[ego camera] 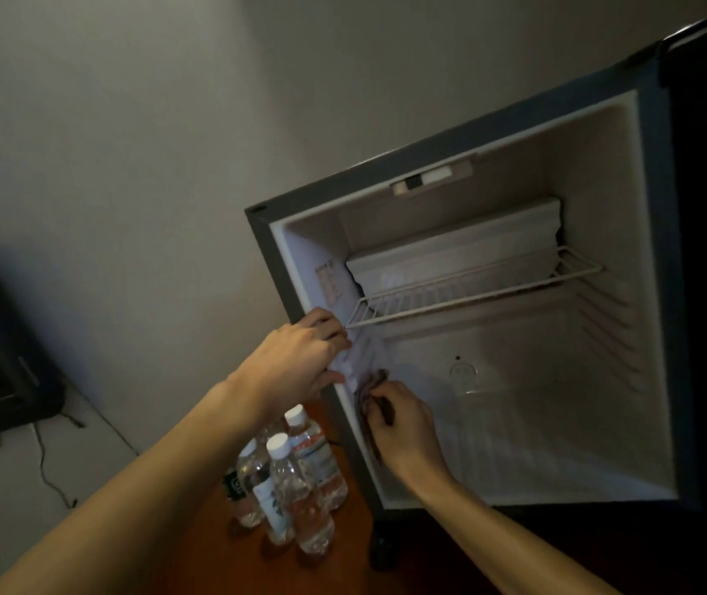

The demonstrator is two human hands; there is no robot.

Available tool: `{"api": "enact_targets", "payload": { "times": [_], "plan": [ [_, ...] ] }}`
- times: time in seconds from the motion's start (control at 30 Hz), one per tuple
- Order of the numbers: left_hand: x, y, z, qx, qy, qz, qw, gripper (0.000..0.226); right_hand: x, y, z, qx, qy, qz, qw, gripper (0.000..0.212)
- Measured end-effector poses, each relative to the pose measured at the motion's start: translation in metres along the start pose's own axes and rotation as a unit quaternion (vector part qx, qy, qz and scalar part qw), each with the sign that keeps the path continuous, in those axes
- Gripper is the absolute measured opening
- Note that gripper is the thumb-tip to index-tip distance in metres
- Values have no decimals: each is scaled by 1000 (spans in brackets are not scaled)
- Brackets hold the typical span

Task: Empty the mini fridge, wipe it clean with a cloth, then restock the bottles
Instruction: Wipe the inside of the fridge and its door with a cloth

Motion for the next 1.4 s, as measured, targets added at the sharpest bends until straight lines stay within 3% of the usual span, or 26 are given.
{"api": "enact_targets", "payload": {
  "times": [0.27, 0.53, 0.7, 1.03, 1.4],
  "plan": [
    [-2, -3, 1, 9, 6, 3, 1000, 47, 12, -2, -1, 30, 37, -28, 998, 12],
    [-1, 0, 1, -8, 1, -7, 1000, 45, 35, -4, -34, 15, 124, 66, 990, 17],
    [2, 5, 1, -19, 14, -14, 1000, 47, 29, -4, -33, 8, 111, 83, 990, 17],
    [5, 5, 2, -18, 25, -19, 999, 46, -12, 2, 17, -34, 133, 5, 990, 18],
    [-1, -3, -1, -11, 15, -16, 1000, 48, 29, -4, -21, 37, 91, 11, 995, 9]
  ]
}}
Point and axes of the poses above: each hand's wrist, its own z-axis away from the middle knuckle, its own y-axis out of the back of the hand, x = y × z, the point moved 6 cm from there along -z, towards the middle knuckle, and after that the axes turned 11 degrees about y, right-handed, at the moved point
